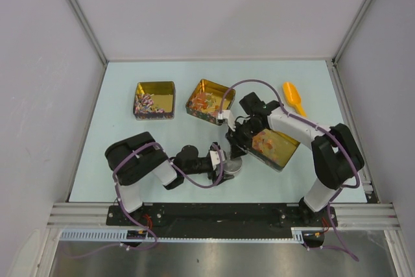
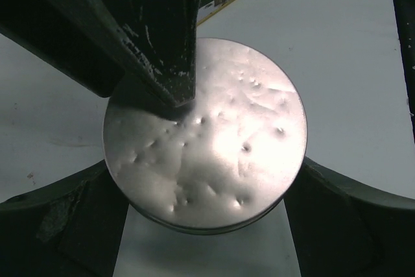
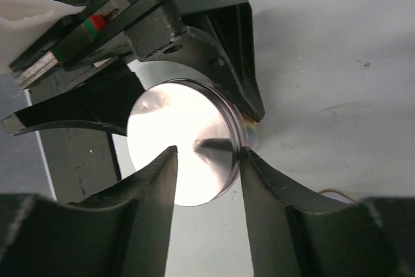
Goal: Pack the candies
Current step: Screw the bottle lid onto the packing bottle.
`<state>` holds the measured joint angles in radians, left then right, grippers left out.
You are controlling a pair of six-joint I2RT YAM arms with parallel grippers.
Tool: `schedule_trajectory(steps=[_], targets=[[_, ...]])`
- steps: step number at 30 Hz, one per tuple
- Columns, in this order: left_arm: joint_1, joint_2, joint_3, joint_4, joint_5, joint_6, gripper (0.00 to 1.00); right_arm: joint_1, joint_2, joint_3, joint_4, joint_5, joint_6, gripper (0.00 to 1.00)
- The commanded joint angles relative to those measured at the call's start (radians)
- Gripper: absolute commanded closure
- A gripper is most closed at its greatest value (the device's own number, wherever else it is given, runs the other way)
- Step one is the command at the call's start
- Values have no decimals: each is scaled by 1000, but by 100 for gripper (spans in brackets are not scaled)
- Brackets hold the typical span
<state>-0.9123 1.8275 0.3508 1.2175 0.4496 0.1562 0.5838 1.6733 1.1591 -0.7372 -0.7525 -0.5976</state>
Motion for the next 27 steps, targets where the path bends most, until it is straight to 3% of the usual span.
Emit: schedule_trajectory(steps=[1,5,27], targets=[[-7,3,28,71,9,-1,10,14,14,16,30,51,12,59],[-7,4,30,68,6,-1,8,14,26,10,27,54,15,69],[-8,-4,33,65,-68,20,7,22,-118,-88,-74,145,-18,75]])
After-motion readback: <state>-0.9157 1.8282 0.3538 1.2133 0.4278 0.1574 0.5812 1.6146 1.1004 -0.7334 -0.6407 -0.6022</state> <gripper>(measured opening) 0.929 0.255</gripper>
